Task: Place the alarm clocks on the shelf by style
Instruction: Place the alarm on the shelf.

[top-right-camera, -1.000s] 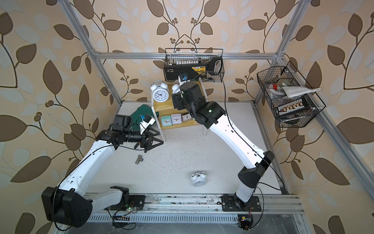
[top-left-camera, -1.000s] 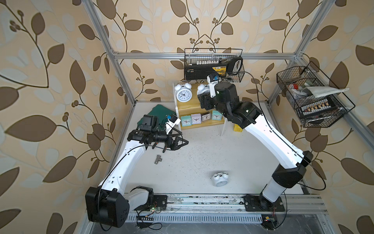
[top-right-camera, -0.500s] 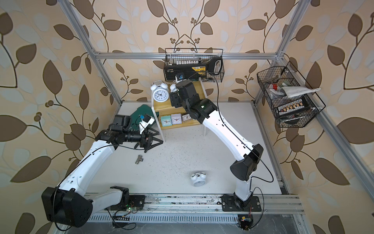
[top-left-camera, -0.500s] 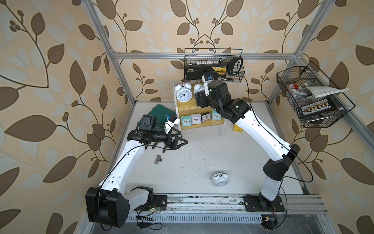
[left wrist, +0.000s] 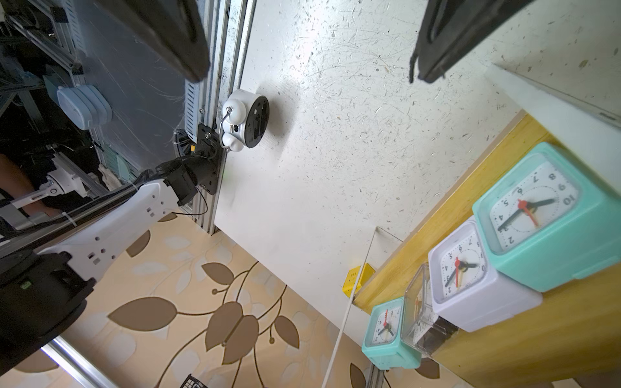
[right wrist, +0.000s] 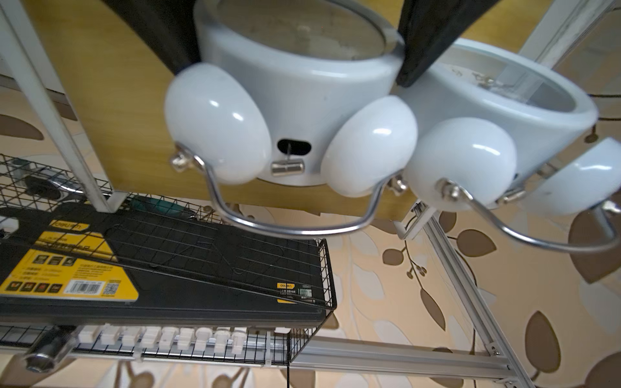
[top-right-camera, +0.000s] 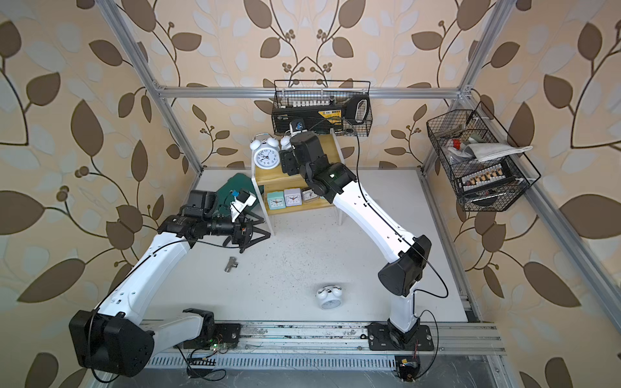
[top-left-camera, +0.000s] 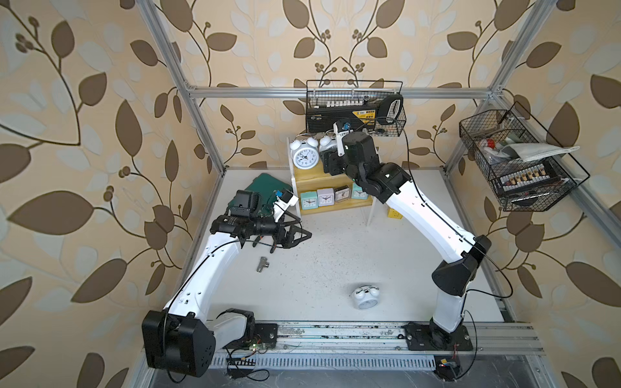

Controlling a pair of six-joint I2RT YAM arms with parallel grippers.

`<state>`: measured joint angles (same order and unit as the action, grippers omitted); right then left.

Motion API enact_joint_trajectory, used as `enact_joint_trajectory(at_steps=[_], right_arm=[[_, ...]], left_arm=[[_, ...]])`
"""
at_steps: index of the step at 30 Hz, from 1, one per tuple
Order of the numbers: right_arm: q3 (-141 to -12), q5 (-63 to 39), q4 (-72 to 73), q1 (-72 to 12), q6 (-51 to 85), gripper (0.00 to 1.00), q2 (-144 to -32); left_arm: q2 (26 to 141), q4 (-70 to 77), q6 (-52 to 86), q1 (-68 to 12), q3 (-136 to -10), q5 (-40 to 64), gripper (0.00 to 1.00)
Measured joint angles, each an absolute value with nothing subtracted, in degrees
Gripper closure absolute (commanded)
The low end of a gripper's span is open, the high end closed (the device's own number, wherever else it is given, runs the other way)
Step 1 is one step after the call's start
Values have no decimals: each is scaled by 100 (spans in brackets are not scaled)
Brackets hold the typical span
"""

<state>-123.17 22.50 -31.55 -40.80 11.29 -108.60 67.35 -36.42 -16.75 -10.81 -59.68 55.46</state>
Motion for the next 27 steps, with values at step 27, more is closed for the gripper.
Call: enact_joint_trajectory(at_steps=[27], right_arm=[[-11631, 2318, -3131, -4180, 1000, 1, -10033]], left_arm=[[6667, -3645, -1717, -1009, -5968, 5553, 1]])
